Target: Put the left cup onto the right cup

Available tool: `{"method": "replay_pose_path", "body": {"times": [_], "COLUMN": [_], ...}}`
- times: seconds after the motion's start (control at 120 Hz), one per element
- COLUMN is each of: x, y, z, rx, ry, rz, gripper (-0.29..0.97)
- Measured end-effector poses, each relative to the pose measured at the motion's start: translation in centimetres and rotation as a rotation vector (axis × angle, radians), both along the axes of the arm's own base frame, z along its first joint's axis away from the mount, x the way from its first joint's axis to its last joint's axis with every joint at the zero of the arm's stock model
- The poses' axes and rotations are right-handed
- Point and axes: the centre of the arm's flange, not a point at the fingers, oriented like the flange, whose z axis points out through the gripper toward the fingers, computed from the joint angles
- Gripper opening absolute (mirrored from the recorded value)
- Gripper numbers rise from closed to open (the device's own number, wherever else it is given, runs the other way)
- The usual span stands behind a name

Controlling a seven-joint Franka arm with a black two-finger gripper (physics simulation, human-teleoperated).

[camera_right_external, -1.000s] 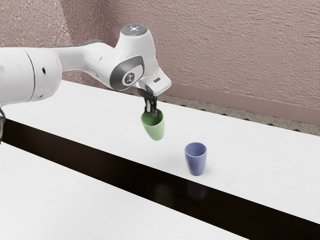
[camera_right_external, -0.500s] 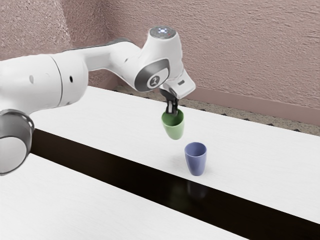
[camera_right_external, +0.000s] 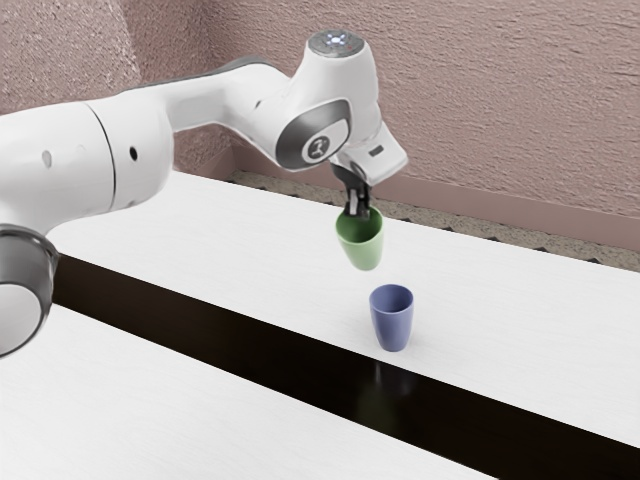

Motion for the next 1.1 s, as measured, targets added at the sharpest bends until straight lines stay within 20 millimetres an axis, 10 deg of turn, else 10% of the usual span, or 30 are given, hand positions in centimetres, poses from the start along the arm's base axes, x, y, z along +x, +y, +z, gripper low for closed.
{"method": "replay_pose_path", "body": {"times": [1.1], "x": [1.2], "y": [-2.0], "z": [-2.5], "rx": [-0.077], "ry": [0.036], "rz": [0.012], "gripper": [-0.11]}}
